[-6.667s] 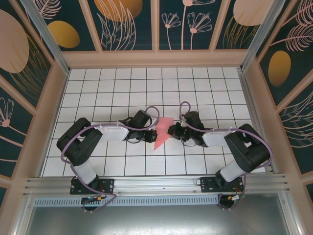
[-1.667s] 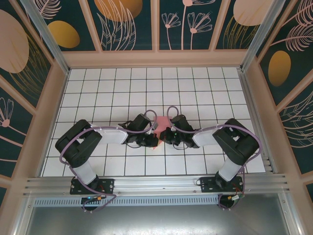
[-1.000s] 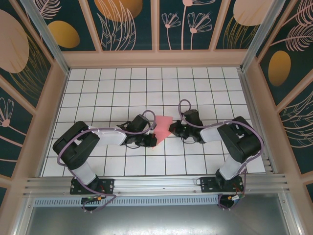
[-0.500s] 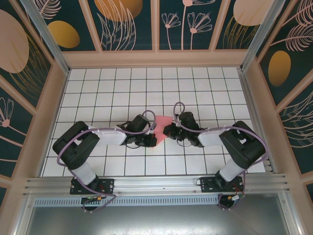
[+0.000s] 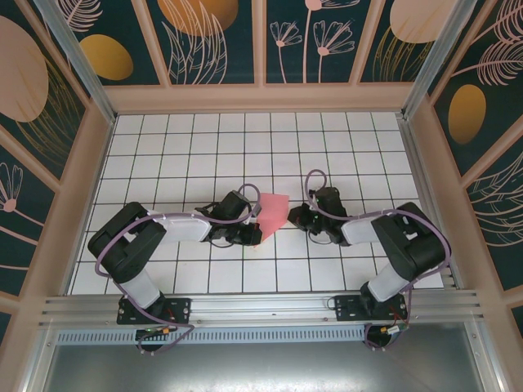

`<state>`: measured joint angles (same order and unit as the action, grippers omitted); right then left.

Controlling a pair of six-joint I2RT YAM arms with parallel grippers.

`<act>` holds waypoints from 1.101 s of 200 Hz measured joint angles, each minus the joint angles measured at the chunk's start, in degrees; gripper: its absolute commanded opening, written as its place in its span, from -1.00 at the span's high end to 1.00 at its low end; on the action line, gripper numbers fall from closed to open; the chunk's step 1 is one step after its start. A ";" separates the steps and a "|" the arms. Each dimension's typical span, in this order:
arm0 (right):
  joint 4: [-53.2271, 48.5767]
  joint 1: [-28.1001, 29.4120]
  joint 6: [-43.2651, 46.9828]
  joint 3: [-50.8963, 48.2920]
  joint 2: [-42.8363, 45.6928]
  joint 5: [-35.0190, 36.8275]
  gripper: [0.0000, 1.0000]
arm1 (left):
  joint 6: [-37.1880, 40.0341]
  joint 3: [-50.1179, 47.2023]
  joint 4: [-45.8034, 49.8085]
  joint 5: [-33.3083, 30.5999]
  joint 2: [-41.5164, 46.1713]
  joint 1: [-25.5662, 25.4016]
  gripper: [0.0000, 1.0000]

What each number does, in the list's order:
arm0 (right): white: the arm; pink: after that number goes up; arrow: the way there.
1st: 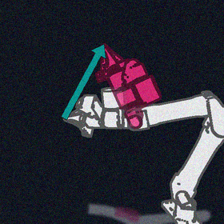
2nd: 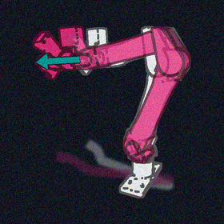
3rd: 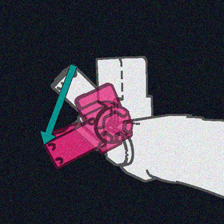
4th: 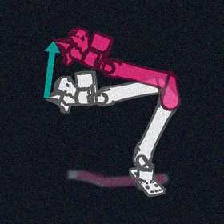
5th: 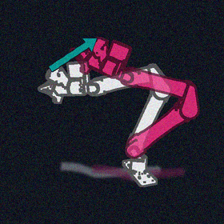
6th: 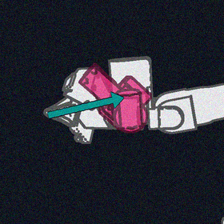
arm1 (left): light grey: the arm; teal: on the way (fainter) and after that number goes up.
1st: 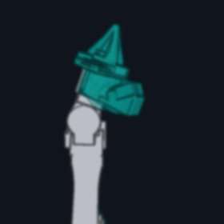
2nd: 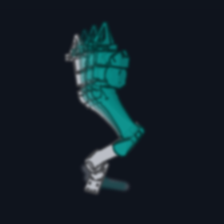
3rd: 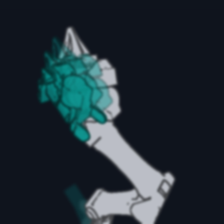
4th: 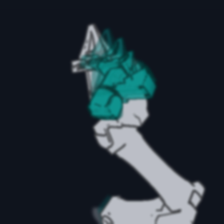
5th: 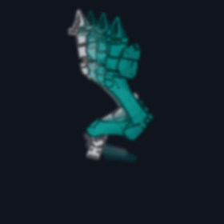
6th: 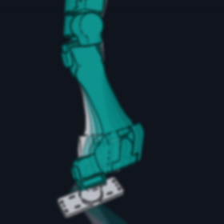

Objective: Fold a paper plane with a square sheet of paper (pick it up from the middle)
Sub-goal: Third fold the triangle at the center of the table.

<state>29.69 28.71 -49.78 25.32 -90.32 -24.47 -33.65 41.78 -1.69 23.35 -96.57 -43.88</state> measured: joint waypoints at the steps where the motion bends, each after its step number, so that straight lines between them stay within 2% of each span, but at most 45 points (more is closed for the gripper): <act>1: 0.00 0.04 0.00 0.00 0.20 -0.02 0.82 | 0.00 0.00 0.00 0.00 0.00 0.00 0.93; 49: -0.09 6.64 -0.07 1.88 2.51 0.59 0.83 | 0.00 0.02 0.02 0.13 0.00 0.00 0.92; 85: 0.09 10.38 -0.26 3.56 -1.53 0.66 0.85 | 0.00 0.04 0.07 0.13 0.00 0.00 0.90; 116: -0.66 10.49 -0.24 3.67 -5.14 1.53 0.88 | 0.20 0.44 0.87 0.11 0.00 0.00 0.88; 171: -1.18 10.29 -0.09 4.48 -5.68 1.64 0.89 | 0.55 1.53 6.10 -0.26 3.23 0.00 0.72; 220: -1.44 10.29 -0.09 4.59 -5.68 1.68 0.89 | -1.46 2.75 3.10 5.01 5.33 0.00 0.67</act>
<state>28.25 39.00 -49.87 29.91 -96.01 -22.79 -35.11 44.53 1.41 28.36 -91.24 -43.88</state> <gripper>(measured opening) 0.062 0.163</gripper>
